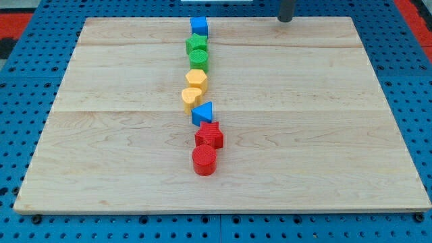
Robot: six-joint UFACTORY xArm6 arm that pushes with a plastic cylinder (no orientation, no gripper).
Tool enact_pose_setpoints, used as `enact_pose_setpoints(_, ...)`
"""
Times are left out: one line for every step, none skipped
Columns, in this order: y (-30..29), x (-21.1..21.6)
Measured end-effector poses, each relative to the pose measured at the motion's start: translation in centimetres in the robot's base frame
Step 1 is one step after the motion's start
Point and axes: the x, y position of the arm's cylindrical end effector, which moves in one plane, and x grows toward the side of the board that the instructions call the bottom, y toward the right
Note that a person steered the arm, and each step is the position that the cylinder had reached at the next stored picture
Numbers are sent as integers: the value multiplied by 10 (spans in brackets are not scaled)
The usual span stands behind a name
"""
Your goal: Separate the blue cube from the vertical line of blocks
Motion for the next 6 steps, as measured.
enact_pose_setpoints(-37, 7)
enact_pose_setpoints(-69, 11)
enact_pose_setpoints(-103, 12)
enact_pose_setpoints(-170, 28)
enact_pose_setpoints(-240, 78)
enact_pose_setpoints(-247, 71)
